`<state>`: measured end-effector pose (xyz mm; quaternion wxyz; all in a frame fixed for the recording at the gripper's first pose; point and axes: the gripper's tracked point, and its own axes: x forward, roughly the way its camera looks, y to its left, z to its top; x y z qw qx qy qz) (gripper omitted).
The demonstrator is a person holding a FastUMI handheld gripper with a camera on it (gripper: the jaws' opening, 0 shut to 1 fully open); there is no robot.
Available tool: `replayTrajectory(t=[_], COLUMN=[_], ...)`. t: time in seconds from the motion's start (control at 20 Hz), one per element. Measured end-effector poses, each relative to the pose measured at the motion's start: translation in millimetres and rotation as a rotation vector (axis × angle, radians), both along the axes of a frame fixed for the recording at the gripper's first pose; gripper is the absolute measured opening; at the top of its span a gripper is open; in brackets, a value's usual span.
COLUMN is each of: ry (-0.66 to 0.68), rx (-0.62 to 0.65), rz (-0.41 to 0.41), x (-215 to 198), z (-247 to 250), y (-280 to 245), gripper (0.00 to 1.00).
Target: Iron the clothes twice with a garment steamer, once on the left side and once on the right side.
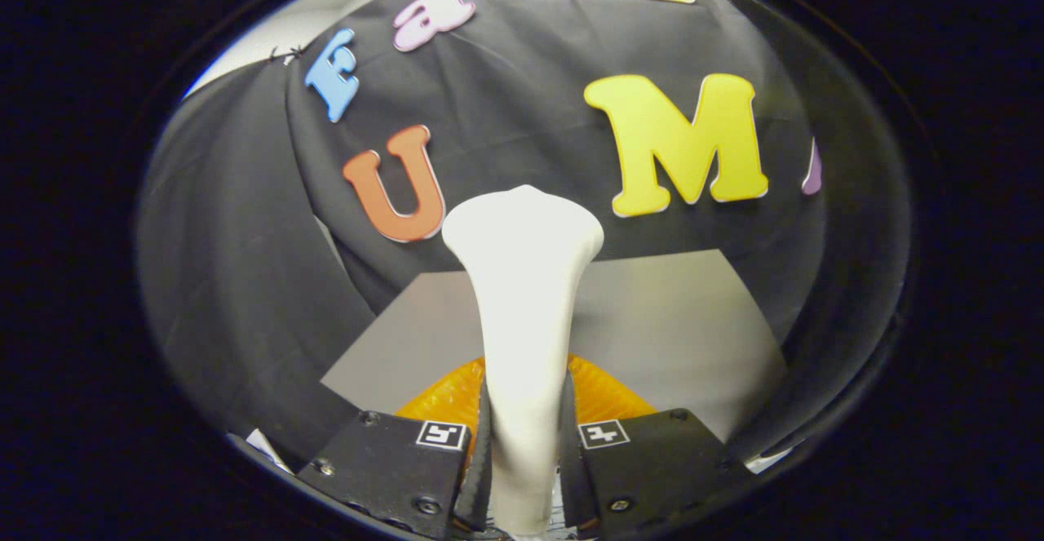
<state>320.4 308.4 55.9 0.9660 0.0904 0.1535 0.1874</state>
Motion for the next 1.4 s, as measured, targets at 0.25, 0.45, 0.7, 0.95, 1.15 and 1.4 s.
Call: replayTrajectory(t=[0.25, 0.45, 0.7, 0.95, 1.15, 1.4], ry=[-0.148, -0.265, -0.373, -0.450, -0.499, -0.523], rx=[0.066, 0.112, 0.125, 0.125, 0.099, -0.002], rz=[0.010, -0.011, -0.115, -0.270, -0.372, -0.441], x=[-77, -136, -175, -177, -159, -121], z=[55, 101, 148, 188, 223, 240], y=[-32, -70, -143, -231, -292, -318], gripper=[0.37, 0.37, 0.37, 0.36, 0.36, 0.36])
